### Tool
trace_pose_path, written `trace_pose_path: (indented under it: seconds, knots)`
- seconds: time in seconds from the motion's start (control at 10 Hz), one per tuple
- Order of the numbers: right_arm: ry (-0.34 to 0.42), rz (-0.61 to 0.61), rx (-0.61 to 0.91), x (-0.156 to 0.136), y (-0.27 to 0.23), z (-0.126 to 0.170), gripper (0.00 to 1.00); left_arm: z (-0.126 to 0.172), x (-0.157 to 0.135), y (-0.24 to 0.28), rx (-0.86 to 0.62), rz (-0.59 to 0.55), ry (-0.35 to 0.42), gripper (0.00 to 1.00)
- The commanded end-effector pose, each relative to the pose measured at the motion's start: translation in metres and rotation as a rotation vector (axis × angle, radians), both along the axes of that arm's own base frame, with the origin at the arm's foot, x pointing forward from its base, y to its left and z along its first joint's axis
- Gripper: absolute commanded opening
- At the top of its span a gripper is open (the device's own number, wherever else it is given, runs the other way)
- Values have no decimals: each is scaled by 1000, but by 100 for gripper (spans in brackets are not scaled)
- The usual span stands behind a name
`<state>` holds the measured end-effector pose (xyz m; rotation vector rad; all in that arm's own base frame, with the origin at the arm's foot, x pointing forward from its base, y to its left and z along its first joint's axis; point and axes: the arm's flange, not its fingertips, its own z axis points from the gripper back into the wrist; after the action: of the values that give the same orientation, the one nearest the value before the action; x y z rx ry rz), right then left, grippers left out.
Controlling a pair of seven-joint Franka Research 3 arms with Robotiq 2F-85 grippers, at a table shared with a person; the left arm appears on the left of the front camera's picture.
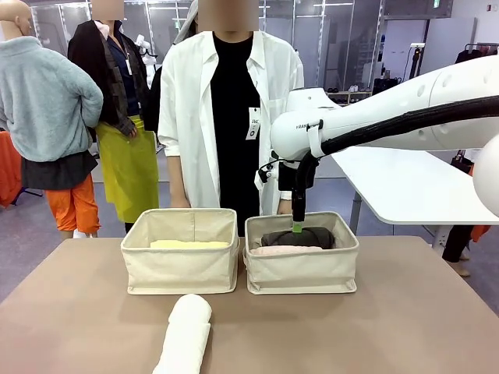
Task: Divide the towels into two baskets.
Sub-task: Pick up one hotel-folded towel from the bottom of the table and place it in the Fabric basket indicated by the person.
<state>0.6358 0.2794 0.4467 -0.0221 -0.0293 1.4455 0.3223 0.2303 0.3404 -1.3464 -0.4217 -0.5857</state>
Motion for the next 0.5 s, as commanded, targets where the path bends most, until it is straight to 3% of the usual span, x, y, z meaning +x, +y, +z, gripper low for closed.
trace_pose_path:
  seconds: [0.0,0.2,0.3,0.4]
  knots:
    - [1,-1,2,0,0,0,100,2,-4,0,-9,0,-15,100]
    - [0,0,0,0,0,0,100,2,-4,0,-9,0,-15,100]
    - [-33,-27,52,-13,-12,30,100,2,-4,0,-9,0,-15,100]
    - [8,-51,90,-32,-30,53,100,2,-4,0,-9,0,-15,100]
